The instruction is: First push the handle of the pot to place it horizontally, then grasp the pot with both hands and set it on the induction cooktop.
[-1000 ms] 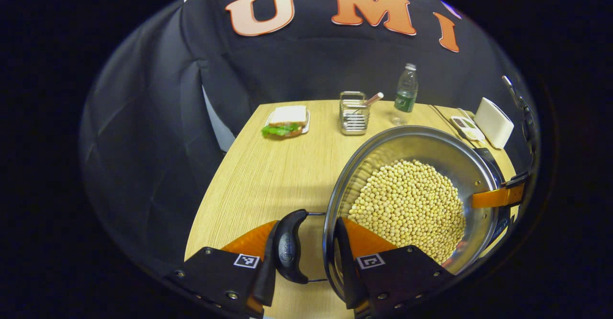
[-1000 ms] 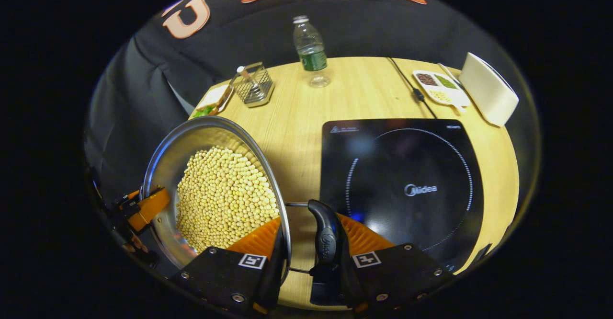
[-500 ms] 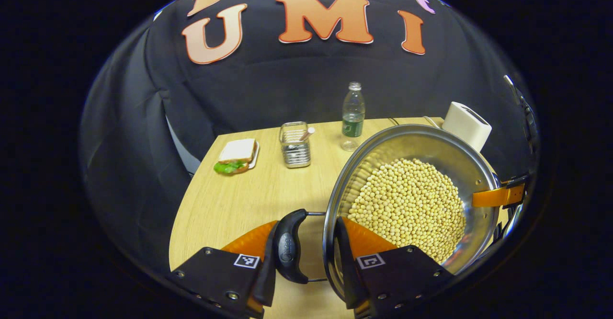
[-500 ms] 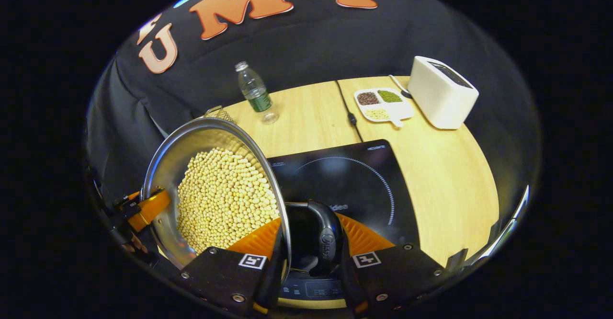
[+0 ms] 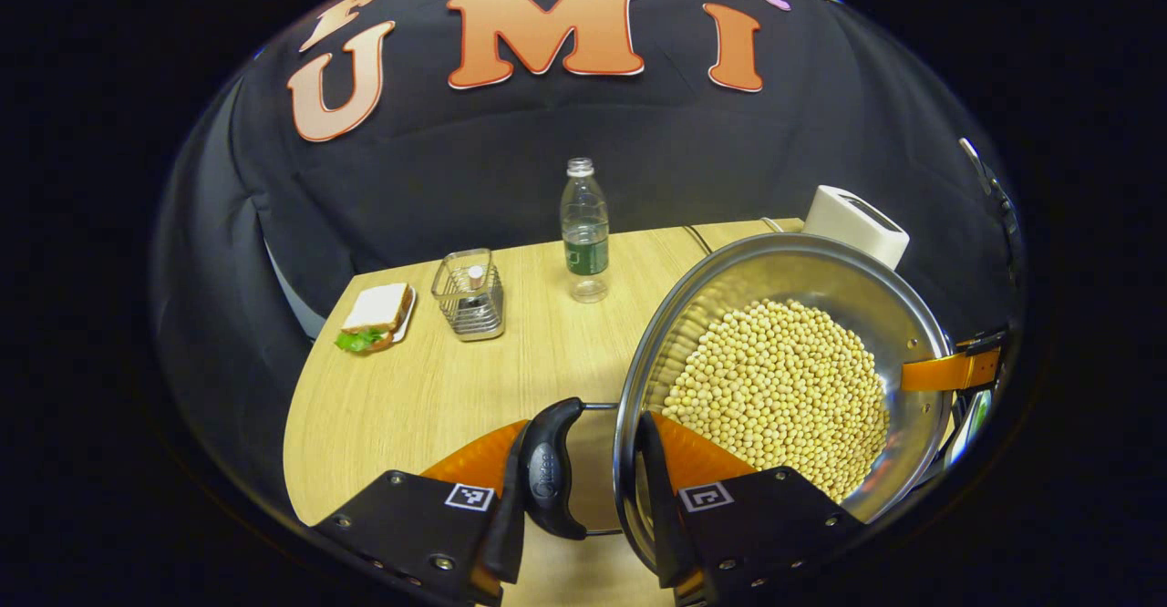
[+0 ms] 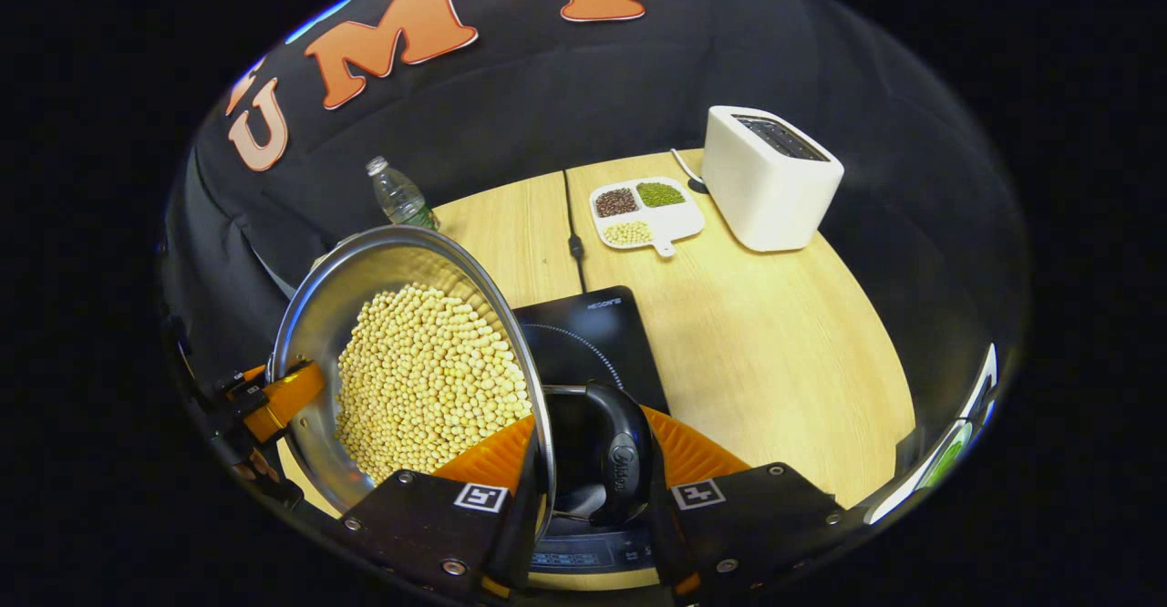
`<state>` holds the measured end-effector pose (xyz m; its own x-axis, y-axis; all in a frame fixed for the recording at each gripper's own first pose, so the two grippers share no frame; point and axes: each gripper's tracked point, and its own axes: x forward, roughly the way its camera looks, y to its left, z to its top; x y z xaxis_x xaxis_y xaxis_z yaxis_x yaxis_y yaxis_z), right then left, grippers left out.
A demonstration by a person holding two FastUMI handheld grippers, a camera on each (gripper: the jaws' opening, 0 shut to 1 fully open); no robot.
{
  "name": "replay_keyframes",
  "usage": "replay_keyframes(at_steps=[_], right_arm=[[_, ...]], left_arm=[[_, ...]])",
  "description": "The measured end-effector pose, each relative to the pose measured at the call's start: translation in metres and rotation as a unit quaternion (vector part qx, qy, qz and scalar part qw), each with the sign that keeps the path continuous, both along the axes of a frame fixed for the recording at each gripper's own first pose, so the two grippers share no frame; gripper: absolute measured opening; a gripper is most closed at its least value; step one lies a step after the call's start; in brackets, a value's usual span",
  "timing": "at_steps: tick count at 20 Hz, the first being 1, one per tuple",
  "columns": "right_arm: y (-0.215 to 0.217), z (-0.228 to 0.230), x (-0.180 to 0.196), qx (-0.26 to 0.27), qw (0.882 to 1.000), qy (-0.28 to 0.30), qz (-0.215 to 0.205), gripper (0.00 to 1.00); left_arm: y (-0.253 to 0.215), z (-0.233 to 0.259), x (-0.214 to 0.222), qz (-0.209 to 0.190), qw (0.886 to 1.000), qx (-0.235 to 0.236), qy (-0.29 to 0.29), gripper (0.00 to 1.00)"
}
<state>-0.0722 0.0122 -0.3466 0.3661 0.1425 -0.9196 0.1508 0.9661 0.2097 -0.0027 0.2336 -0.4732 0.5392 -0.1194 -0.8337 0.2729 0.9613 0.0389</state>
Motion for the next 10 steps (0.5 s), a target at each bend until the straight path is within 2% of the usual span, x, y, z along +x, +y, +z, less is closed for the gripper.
replay_keyframes(at_steps=[5, 10], right_arm=[[-0.027, -0.020, 0.008, -0.002, 1.000, 0.017, 0.000, 0.51], [-0.029, -0.043, 0.009, -0.002, 0.999, 0.044, 0.003, 0.51]], left_arm=[[-0.003, -0.007, 0.001, -0.006, 1.000, 0.002, 0.013, 0.58], [-0.005, -0.006, 0.006, -0.013, 0.999, 0.007, 0.040, 0.58]])
